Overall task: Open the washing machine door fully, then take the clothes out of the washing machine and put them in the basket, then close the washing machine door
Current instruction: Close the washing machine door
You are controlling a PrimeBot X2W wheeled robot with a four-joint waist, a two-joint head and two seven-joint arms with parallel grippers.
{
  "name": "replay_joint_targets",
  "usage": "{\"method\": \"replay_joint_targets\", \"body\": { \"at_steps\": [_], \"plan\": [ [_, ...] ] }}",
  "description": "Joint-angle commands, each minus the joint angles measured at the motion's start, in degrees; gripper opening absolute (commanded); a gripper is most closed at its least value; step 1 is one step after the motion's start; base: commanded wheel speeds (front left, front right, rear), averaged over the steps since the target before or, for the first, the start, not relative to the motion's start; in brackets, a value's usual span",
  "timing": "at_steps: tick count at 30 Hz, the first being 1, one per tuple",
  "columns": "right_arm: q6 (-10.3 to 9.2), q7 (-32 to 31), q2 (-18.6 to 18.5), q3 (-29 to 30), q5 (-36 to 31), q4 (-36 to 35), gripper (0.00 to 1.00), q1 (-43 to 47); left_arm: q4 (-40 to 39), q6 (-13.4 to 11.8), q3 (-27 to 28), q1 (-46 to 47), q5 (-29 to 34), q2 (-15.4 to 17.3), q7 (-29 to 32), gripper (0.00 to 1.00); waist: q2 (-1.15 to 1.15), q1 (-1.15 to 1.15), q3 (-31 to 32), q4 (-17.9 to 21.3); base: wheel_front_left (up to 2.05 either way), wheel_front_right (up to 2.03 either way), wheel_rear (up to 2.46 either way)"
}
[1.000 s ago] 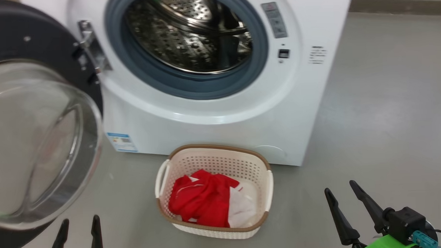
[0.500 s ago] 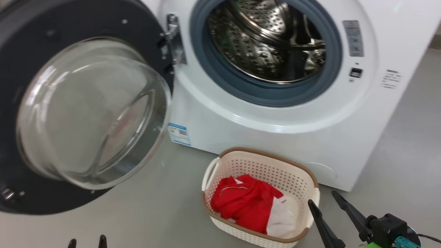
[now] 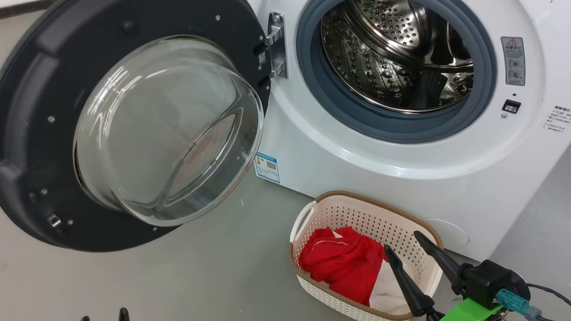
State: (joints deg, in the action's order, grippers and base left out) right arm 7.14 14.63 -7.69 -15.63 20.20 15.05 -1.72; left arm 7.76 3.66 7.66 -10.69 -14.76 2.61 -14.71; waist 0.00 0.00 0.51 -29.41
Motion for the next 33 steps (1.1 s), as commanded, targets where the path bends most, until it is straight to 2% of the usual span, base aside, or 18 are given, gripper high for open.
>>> {"method": "replay_joint_targets", "body": {
  "at_steps": [1,11,12,13,15,16,19,23,24,28,33],
  "plan": [
    [0.35,0.37,-0.96,-1.15,0.60,-1.06,1.00,-2.45,-1.69,-0.62,1.76,0.85,-0.34,0.27,-0.29,1.00,0.00,0.00,-0.21,-0.13,0.00,0.00,0.00],
    [0.35,0.37,-1.12,-1.16,0.84,-0.94,1.00,-2.91,-3.00,-0.87,1.71,1.82,-1.19,0.27,-0.29,1.00,0.00,0.00,-0.72,-0.13,0.00,0.00,0.00],
    [0.35,0.37,-1.07,-1.06,0.77,-1.01,1.00,-2.81,-3.33,-0.80,1.80,2.04,-1.45,0.27,-0.29,0.87,0.00,0.00,-0.79,-0.12,0.00,0.00,0.00],
    [0.35,0.37,-1.02,-0.95,0.69,-1.10,1.00,-2.70,-3.71,-0.71,1.96,2.32,-1.91,0.27,-0.29,0.52,0.00,0.00,-0.93,-0.13,0.00,0.00,0.00],
    [0.35,0.37,-0.93,-0.70,0.56,-1.24,1.00,-2.45,-5.20,-0.46,2.58,3.11,-2.91,0.27,-0.29,0.07,0.00,0.00,-1.20,-0.15,0.00,0.00,0.00],
    [0.35,0.37,-0.92,-0.52,0.51,-1.30,1.00,-2.35,-6.24,-0.33,3.09,3.61,-3.29,0.27,-0.29,0.00,0.00,0.00,-1.43,-0.17,0.00,0.00,0.00],
    [0.35,0.37,-0.93,0.06,0.31,-1.42,1.00,-2.06,-10.29,0.20,5.79,5.72,-4.55,0.27,-0.29,0.00,0.00,0.00,-2.03,-0.23,0.00,0.00,0.00],
    [0.35,0.37,-0.66,1.15,-0.04,-1.71,1.00,-1.48,-16.12,2.02,11.16,9.89,-2.73,0.60,-0.29,0.00,0.00,0.00,-2.65,-0.17,0.00,0.00,0.00],
    [0.35,0.37,-0.51,1.76,-0.30,-1.94,1.00,-1.27,-17.75,2.80,14.30,13.33,-2.86,1.64,-0.29,0.00,0.00,0.00,-3.15,-0.16,0.00,0.00,0.00],
    [0.35,0.37,-0.30,2.36,-0.74,-2.17,1.00,-0.97,-16.53,3.63,20.06,22.21,-6.13,5.51,-0.29,0.00,0.00,0.00,-4.02,-0.16,0.00,0.00,0.00],
    [0.35,0.37,-0.46,1.86,-1.28,-2.25,1.00,-1.95,-9.07,3.79,21.99,31.78,-11.02,14.57,-0.29,0.00,0.00,0.00,-5.78,0.54,0.00,0.00,0.00]
  ]
}}
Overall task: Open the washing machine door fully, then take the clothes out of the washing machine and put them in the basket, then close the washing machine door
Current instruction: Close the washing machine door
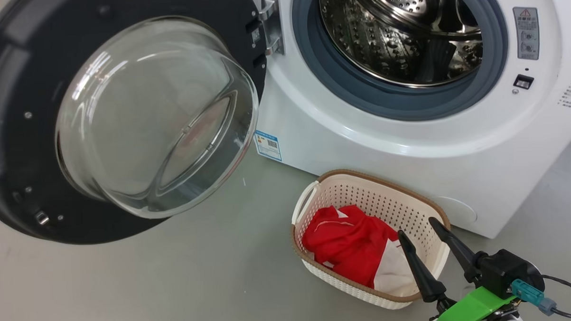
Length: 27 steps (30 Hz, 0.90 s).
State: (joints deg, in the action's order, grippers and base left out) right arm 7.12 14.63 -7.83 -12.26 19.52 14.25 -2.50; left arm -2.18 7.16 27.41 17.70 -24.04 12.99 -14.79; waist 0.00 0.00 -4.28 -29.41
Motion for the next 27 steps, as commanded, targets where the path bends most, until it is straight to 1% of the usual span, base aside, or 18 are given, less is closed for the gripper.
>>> {"method": "replay_joint_targets", "body": {
  "at_steps": [1,3,6,7,8,9,11,12,14,17,19,22,24,27],
  "plan": [
    [0.36,0.37,-0.39,-1.66,-0.67,-1.40,1.00,-1.55,3.03,0.30,2.72,5.23,-3.52,5.67,-0.21,0.00,0.00,0.00,-1.34,0.71,0.00,0.00,0.00],
    [0.36,0.37,-0.49,-1.99,-0.75,-1.22,1.00,-2.27,7.25,0.31,3.46,8.50,-5.94,9.25,-0.21,0.00,0.00,0.00,-1.99,1.00,0.00,0.00,0.00],
    [0.36,0.37,-0.62,-2.51,-0.83,-0.98,1.00,-3.13,15.01,0.32,3.66,13.23,-10.81,13.78,-0.21,0.00,0.00,0.00,-2.75,1.29,0.00,0.00,0.00],
    [0.36,0.37,-0.62,-2.51,-0.83,-0.98,1.00,-3.13,15.01,0.32,3.66,13.23,-10.81,13.78,-0.21,0.00,0.00,0.00,-2.75,1.29,0.00,0.00,0.00],
    [0.36,0.37,-0.71,-2.63,-0.83,-0.91,1.00,-3.34,17.82,0.32,3.19,14.59,-12.42,15.13,-0.21,0.00,0.00,0.00,-2.95,1.34,0.00,0.00,0.00],
    [0.36,0.37,-0.79,-2.78,-0.79,-0.80,1.00,-3.51,20.78,0.32,2.19,15.92,-14.62,16.44,-0.21,0.00,0.00,0.00,-3.14,1.40,0.00,0.00,0.00],
    [0.36,0.37,-0.87,-2.98,-0.78,-0.65,1.00,-3.77,24.80,0.32,-2.33,17.55,-17.90,20.45,-0.21,0.00,0.00,0.00,-3.45,1.44,0.00,0.00,0.00],
    [0.36,0.37,-0.87,-3.05,-0.77,-0.57,1.00,-3.81,27.44,0.32,-4.11,18.35,-20.04,21.85,0.10,0.00,0.00,0.00,-3.55,1.44,0.00,0.00,0.00],
    [0.36,0.37,-0.85,-3.21,-0.76,-0.43,1.00,-3.82,32.96,0.32,-7.10,20.60,-25.64,23.91,3.99,0.00,0.00,0.00,-3.87,1.40,0.00,0.00,0.00],
    [0.36,0.37,-0.93,-3.51,-0.85,-0.34,1.00,-3.95,39.61,0.32,-12.03,23.34,-30.37,27.21,10.44,0.00,0.00,0.00,-4.33,1.42,0.00,0.00,0.00],
    [0.36,0.37,-0.94,-3.79,-0.88,-0.31,1.00,-3.99,42.50,0.32,-14.26,25.06,-32.74,28.93,12.69,0.00,0.00,0.00,-4.61,1.59,0.00,0.00,0.00],
    [0.36,0.37,-1.04,-4.39,-0.92,-0.25,1.00,-4.19,46.18,0.32,-17.02,26.85,-37.21,30.42,19.09,0.00,0.00,0.00,-5.19,2.07,0.00,0.00,0.00],
    [0.36,0.37,-1.15,-4.72,-0.95,-0.23,1.00,-4.27,48.32,0.32,-18.46,27.97,-40.35,30.81,24.87,0.00,0.00,0.00,-5.70,2.36,0.00,0.00,0.00],
    [0.36,0.37,-1.28,-5.24,-1.06,-0.14,1.00,-4.39,50.76,0.33,-19.04,29.40,-44.89,30.99,31.72,0.00,0.00,0.00,-6.43,2.77,0.00,0.00,0.00]
  ]
}}
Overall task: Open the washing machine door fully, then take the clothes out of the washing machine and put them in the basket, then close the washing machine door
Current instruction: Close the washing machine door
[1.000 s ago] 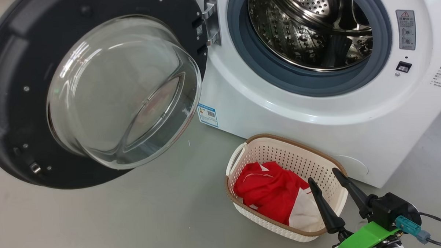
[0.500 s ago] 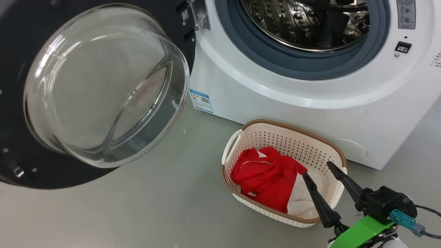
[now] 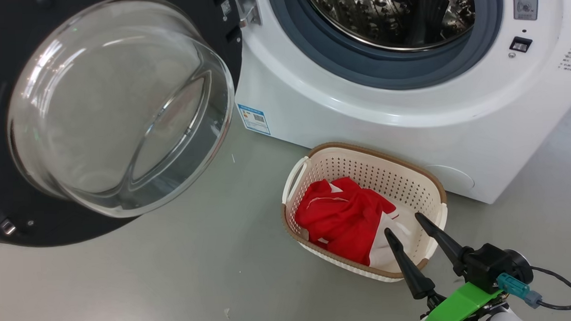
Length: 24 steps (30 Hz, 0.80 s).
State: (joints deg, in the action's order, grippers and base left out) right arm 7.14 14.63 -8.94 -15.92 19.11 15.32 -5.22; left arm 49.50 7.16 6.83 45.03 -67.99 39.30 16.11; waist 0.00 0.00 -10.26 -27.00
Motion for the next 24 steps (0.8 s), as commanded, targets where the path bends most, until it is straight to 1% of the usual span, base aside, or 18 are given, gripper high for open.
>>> {"method": "replay_joint_targets", "body": {
  "at_steps": [1,7,12,24],
  "plan": [
    [0.35,0.37,-0.19,-1.75,-0.70,-1.20,1.00,-1.70,-0.39,0.33,1.66,2.34,-2.25,4.89,2.36,0.00,0.00,0.00,-0.77,0.51,0.00,0.00,0.00],
    [0.35,0.37,-0.89,-2.09,-0.86,-1.43,1.00,-2.41,1.72,0.33,2.97,3.16,-9.07,5.13,10.41,0.00,0.00,0.00,-2.91,1.13,0.00,0.00,0.00],
    [0.35,0.37,-1.40,-1.79,-1.00,-1.60,1.00,-2.83,1.64,0.33,3.38,3.06,-12.31,4.69,14.29,0.00,0.00,0.00,-3.74,1.19,0.00,0.00,0.00],
    [0.35,0.37,-1.31,-0.98,-1.16,-1.40,1.00,-3.15,-1.59,0.33,1.47,1.64,-15.64,3.23,21.50,0.00,0.00,0.00,-2.57,0.78,0.00,0.00,0.00]
  ]
}}
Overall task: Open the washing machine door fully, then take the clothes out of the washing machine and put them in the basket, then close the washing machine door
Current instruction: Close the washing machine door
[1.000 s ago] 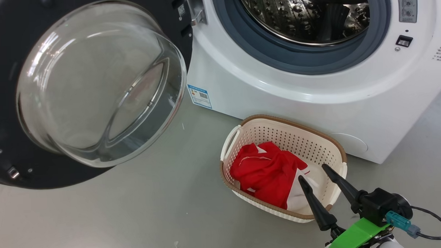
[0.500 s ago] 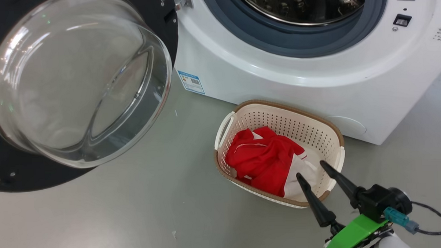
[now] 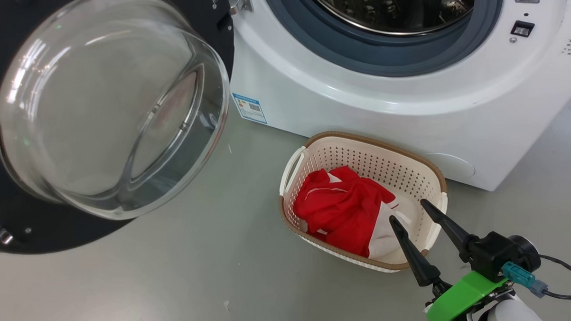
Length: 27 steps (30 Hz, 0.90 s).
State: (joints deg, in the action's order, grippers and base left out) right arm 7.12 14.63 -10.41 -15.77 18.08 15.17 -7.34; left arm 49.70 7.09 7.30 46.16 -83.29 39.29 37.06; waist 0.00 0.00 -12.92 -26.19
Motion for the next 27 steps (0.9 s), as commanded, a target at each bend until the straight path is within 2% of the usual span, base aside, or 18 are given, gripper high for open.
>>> {"method": "replay_joint_targets", "body": {
  "at_steps": [1,12,19,27],
  "plan": [
    [0.36,0.37,0.22,-1.09,-0.11,-1.23,1.00,-1.00,-2.31,0.39,0.80,0.29,-0.74,3.08,1.51,0.00,0.00,0.00,0.36,-0.05,0.00,0.00,0.00],
    [0.36,0.37,0.90,0.35,0.17,-1.72,1.00,-0.04,-9.68,0.39,-1.49,-3.25,-4.38,3.32,12.48,0.00,0.00,0.00,3.00,0.53,0.00,0.00,0.00],
    [0.36,0.37,1.69,1.74,0.35,-2.15,1.00,1.13,-15.67,0.39,-1.82,-6.81,-5.83,3.84,16.06,0.00,0.00,0.00,4.82,1.35,0.00,0.00,0.00],
    [0.36,0.37,2.34,3.43,0.39,-2.67,1.00,2.74,-23.04,0.39,-0.88,-9.31,-9.77,2.72,20.91,0.00,0.00,0.00,6.70,2.41,0.00,0.00,0.00]
  ]
}}
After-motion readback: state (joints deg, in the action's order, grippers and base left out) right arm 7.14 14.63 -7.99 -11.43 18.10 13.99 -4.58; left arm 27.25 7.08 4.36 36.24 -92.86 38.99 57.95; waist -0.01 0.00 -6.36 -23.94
